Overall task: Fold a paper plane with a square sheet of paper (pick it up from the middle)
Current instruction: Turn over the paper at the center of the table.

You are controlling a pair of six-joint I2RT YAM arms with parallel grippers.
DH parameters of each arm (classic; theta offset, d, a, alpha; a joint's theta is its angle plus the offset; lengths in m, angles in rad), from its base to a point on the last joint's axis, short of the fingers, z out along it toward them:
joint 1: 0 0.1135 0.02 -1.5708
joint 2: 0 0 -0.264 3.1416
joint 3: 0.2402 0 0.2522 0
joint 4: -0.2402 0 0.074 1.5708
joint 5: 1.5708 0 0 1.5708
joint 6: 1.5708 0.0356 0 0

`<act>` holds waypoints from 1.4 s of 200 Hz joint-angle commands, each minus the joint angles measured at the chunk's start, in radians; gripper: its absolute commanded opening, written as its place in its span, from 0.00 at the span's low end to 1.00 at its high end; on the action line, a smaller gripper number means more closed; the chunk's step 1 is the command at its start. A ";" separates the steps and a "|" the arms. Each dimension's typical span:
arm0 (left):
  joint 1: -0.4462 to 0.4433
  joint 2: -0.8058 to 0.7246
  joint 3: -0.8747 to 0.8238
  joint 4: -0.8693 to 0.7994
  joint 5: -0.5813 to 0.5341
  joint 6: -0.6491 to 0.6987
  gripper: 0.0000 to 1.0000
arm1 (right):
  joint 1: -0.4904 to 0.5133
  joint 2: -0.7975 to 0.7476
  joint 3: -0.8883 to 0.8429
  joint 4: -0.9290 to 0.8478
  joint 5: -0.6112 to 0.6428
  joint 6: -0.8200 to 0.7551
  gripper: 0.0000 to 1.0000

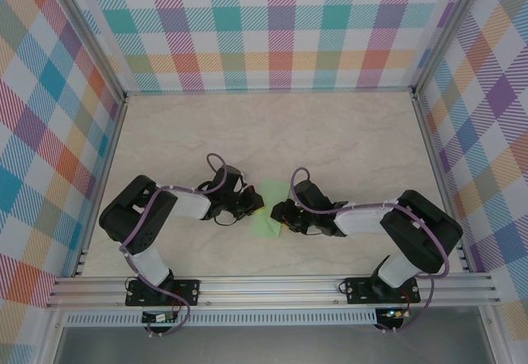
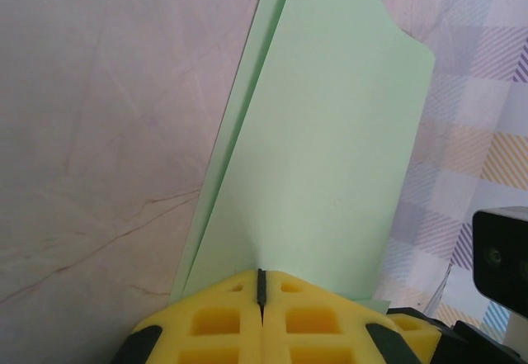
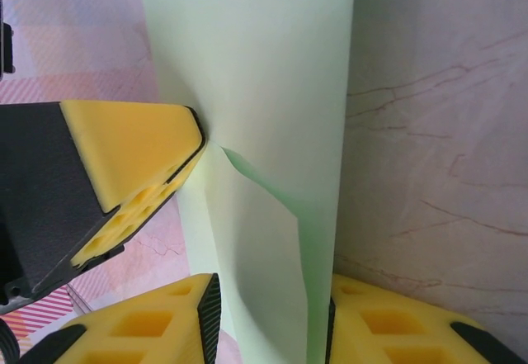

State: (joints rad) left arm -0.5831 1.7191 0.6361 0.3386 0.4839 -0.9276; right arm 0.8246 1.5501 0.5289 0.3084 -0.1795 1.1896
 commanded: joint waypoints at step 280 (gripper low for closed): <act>0.048 -0.842 -0.085 -0.800 -0.470 0.078 0.26 | -0.009 -0.047 0.771 -1.330 0.427 -0.570 0.05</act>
State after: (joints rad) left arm -0.5526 0.9249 0.5697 -0.3634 0.0811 -0.8642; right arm 0.8177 1.4364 1.1038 -0.5304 -0.0090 0.7681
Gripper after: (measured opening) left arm 0.262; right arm 0.065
